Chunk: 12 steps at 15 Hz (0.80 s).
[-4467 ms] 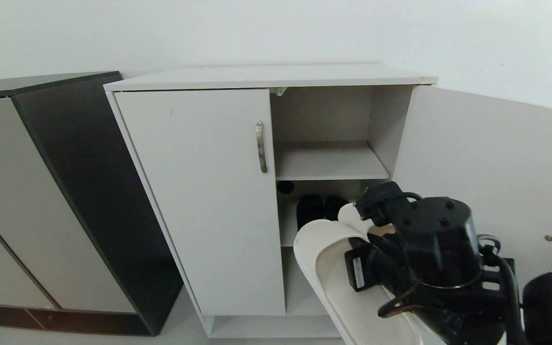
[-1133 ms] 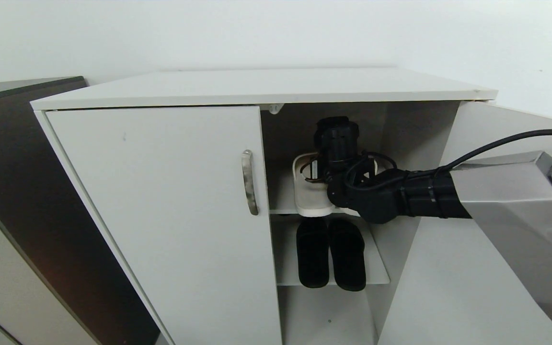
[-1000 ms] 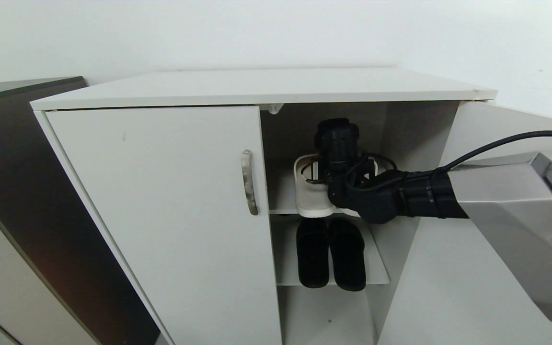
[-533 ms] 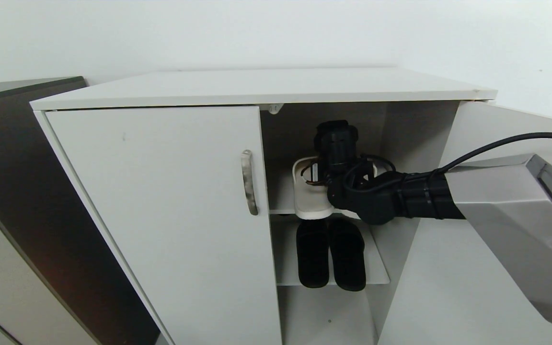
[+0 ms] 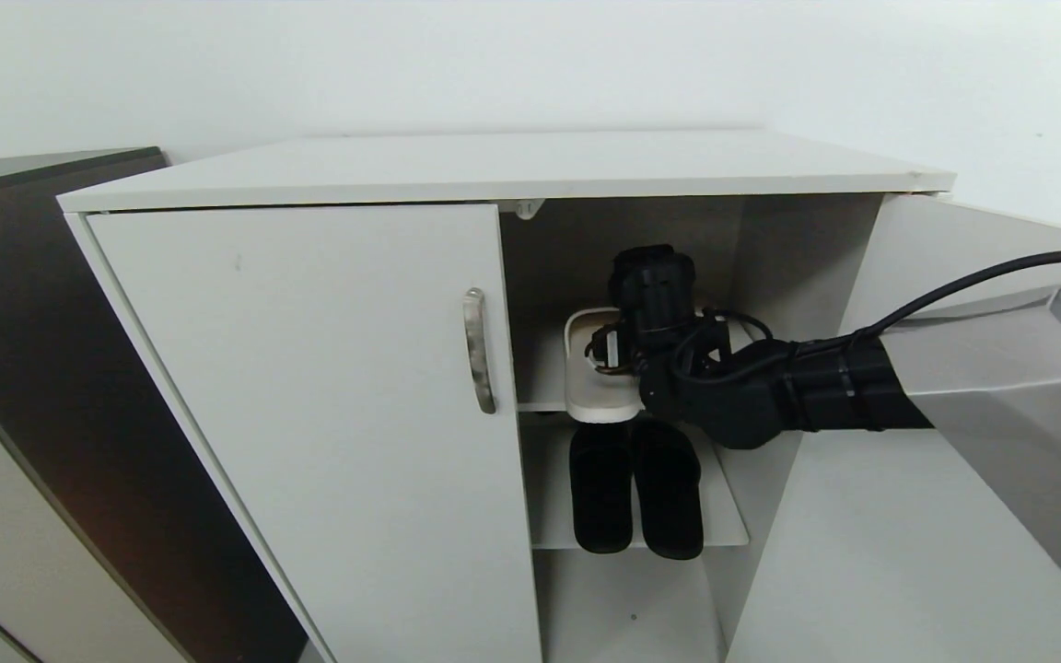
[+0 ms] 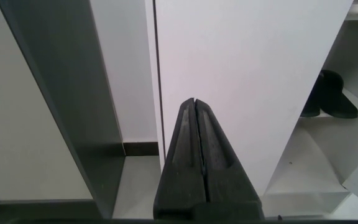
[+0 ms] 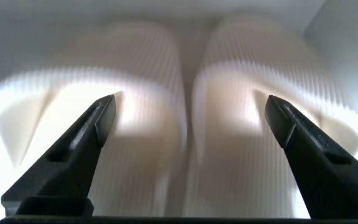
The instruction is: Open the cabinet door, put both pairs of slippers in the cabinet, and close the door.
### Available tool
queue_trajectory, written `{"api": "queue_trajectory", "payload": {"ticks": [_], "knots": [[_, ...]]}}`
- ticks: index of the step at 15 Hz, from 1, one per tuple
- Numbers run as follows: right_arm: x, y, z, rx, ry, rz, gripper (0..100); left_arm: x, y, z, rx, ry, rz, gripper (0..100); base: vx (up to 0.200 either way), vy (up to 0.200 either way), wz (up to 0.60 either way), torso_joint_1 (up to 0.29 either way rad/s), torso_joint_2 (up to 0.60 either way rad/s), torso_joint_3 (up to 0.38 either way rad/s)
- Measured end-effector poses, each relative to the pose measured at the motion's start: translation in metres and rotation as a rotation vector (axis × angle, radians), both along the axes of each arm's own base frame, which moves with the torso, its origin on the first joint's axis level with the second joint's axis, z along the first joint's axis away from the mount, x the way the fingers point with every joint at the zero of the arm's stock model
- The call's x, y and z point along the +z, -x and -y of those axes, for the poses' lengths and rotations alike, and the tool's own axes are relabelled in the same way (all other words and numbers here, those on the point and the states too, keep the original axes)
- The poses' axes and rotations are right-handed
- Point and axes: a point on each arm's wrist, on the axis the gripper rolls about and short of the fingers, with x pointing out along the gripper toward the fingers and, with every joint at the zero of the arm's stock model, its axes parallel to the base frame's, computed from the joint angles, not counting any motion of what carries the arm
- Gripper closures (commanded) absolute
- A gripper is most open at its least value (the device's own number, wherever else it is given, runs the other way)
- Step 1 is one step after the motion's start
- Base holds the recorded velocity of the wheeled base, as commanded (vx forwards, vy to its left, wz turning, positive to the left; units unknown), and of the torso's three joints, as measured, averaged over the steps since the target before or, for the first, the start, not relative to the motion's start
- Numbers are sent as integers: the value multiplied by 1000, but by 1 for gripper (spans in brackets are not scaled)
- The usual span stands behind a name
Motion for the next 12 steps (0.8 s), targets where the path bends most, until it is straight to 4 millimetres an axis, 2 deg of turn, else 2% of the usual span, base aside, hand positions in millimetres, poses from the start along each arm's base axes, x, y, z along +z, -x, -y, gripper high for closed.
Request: {"api": "queue_trajectory", "payload": {"ticks": [4, 8, 9, 12], "knots": [[2, 39, 5, 51, -2, 1, 0, 0, 0, 0, 0, 0, 0, 100, 0, 0, 0, 0, 0, 0], [12, 94, 16, 128, -28, 28, 0, 0, 0, 0, 0, -1, 0, 100, 0, 0, 0, 0, 0, 0], [16, 111, 20, 155, -35, 34, 100, 0, 0, 0, 0, -1, 0, 100, 0, 0, 0, 0, 0, 0], [17, 157, 36, 235, -60, 27, 100, 0, 0, 0, 0, 0, 0, 100, 0, 0, 0, 0, 0, 0]]}}
